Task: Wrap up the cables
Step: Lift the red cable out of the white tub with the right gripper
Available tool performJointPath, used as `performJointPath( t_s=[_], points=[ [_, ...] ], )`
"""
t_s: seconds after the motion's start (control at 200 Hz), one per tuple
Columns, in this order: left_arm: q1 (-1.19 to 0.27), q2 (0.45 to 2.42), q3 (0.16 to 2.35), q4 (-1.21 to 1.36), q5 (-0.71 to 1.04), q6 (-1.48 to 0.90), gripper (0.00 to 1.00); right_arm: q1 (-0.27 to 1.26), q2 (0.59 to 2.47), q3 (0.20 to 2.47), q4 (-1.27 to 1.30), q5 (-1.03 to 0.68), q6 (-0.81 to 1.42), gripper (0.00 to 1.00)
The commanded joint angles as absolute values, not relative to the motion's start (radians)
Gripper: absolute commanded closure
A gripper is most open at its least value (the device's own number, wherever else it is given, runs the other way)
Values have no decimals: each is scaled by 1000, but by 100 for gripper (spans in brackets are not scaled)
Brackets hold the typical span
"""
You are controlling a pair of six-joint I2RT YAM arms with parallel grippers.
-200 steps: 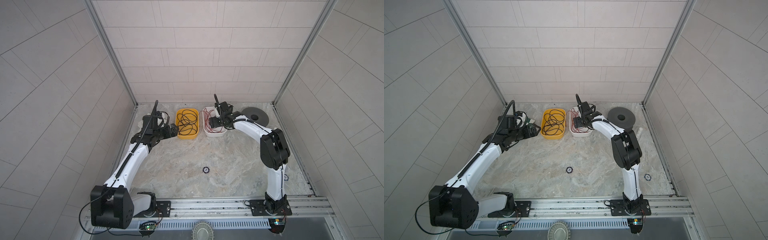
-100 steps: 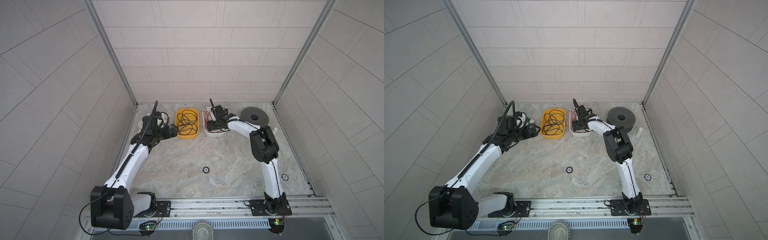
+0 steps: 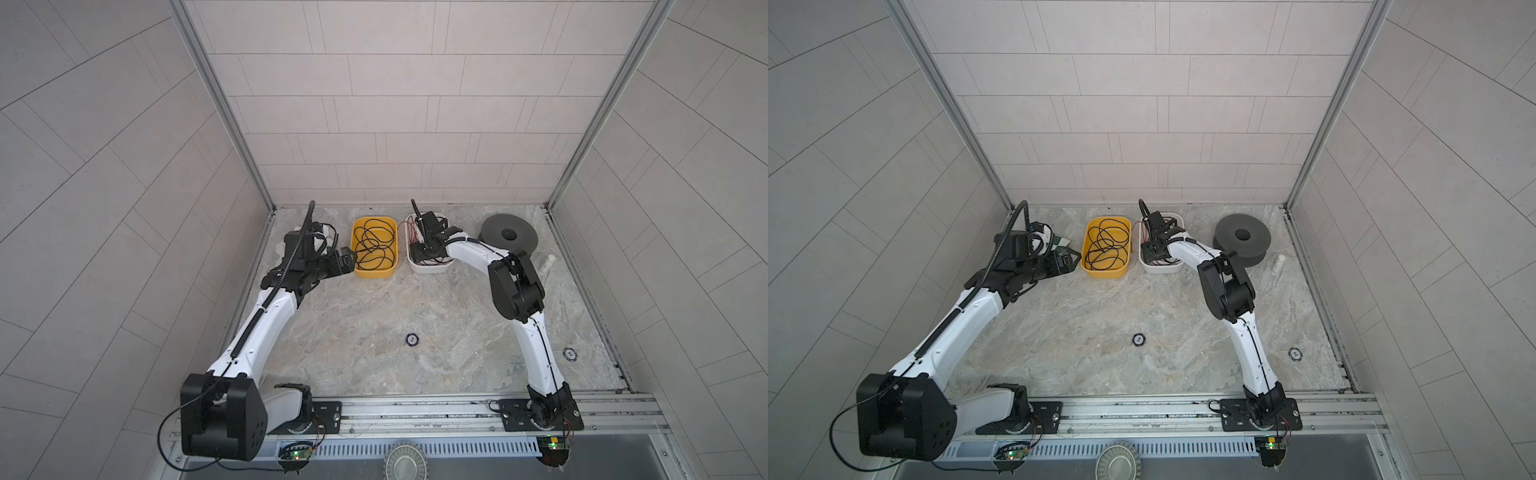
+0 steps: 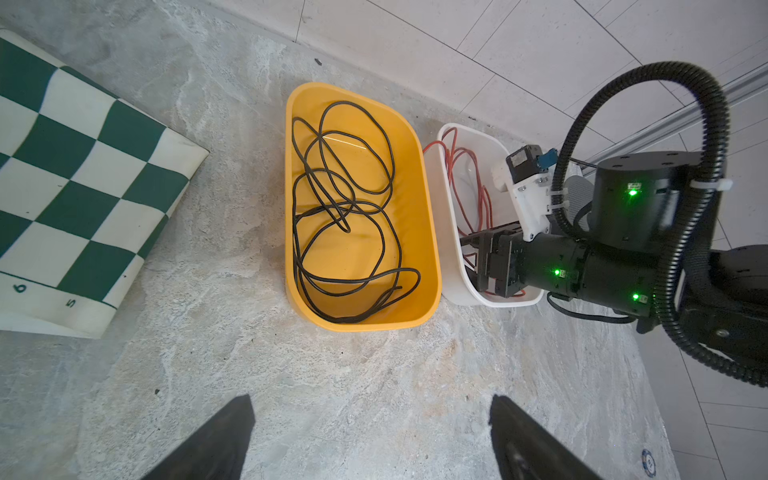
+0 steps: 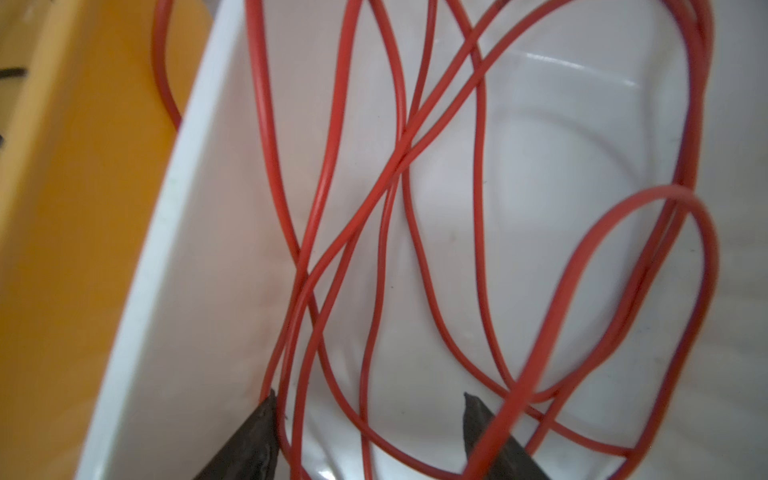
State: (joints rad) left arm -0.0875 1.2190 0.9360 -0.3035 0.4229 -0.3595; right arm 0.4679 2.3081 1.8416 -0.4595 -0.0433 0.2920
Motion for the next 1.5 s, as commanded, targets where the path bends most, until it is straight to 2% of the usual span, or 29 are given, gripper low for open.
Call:
performJointPath(
  t_s=[0.0,0.345,0.54,0.941,1.176,1.491],
  points=[
    [-93,1193,924,-287,424,-356,6,474,2333,1853,-509,3,284,40],
    [-93,1201,921,-273,426,-362,6,465,2304,1875,-541,42,301,83],
    [-93,1194,918,-273,419,-361,6,460,2239,1877,-528,47,313,96],
    [-93,1182,914,-269,408,-353,6,459,1993,1690,-294,32,331,100],
    [-92,1185,915,-264,413,-355,6,462,1882,1669,-307,17,342,100],
    [-92,1193,921,-258,425,-375,6,479,1610,1620,-413,38,342,100]
  ],
)
